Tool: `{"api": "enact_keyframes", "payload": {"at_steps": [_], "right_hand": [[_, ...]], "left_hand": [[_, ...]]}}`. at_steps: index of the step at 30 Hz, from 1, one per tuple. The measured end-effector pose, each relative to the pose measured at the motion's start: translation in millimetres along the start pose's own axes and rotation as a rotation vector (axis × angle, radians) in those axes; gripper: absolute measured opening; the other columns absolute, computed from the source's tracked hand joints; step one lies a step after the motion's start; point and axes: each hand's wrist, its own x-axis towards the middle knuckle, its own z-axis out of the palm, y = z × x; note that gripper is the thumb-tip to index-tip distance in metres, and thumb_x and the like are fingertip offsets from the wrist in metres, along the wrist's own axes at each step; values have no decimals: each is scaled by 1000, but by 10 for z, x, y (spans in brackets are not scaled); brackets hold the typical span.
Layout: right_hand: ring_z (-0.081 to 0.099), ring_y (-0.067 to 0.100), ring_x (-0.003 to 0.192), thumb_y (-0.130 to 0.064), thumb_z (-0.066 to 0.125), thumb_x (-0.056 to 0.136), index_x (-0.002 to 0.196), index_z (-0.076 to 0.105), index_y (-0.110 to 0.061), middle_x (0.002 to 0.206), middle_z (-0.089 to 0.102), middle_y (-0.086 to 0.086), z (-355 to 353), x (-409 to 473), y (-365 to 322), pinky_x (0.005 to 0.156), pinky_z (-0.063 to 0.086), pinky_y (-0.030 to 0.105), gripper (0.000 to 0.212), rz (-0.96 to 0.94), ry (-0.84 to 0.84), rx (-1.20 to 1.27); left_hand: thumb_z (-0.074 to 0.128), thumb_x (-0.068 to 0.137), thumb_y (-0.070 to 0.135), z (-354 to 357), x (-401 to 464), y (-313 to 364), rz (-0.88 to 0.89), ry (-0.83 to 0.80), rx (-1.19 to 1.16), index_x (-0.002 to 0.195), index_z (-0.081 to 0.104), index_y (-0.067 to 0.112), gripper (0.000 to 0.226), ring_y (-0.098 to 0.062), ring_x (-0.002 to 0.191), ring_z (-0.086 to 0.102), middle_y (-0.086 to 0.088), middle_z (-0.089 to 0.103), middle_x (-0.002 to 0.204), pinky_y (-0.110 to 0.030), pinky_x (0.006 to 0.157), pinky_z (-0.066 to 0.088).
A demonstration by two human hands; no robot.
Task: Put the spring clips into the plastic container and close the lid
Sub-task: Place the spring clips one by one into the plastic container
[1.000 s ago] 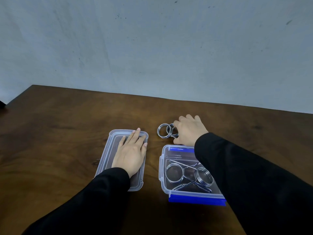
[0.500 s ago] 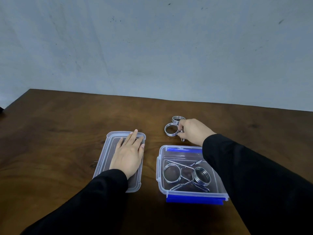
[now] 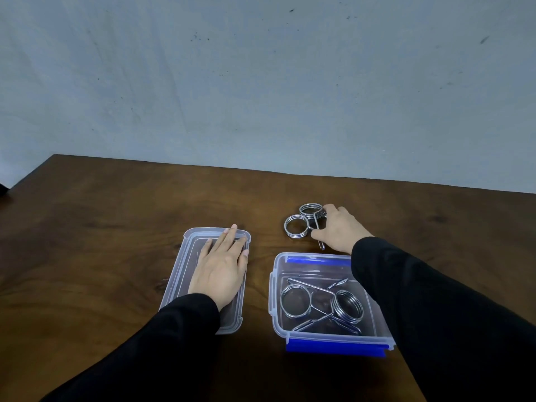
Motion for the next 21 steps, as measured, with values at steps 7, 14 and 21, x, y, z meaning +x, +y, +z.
{"api": "enact_keyframes", "payload": {"at_steps": [7, 14, 21], "right_hand": [[54, 31, 120, -40, 65, 87, 147, 46, -16, 130, 53, 8, -217, -155, 22, 105, 43, 50, 67, -92, 149, 86], [53, 7, 96, -33, 68, 83, 123, 64, -32, 102, 52, -12, -547, -890, 71, 85, 44, 24, 41, -546, -54, 142], [42, 2, 115, -50, 61, 89, 138, 55, -34, 123, 50, -18, -150, -1221, 239, 108, 35, 33, 52, -672, -232, -206]], "left_hand": [[22, 105, 42, 2, -4, 2, 13, 9, -6, 146, 47, 25, 50, -14, 148, 24, 1, 26, 163, -40, 122, 14], [23, 105, 41, 4, -17, -7, 20, 15, -9, 146, 46, 25, 49, -13, 148, 24, 1, 26, 163, -40, 122, 14], [23, 105, 41, 5, -20, -5, 21, 17, -13, 146, 47, 24, 50, -14, 148, 24, 0, 26, 163, -40, 121, 14]]}}
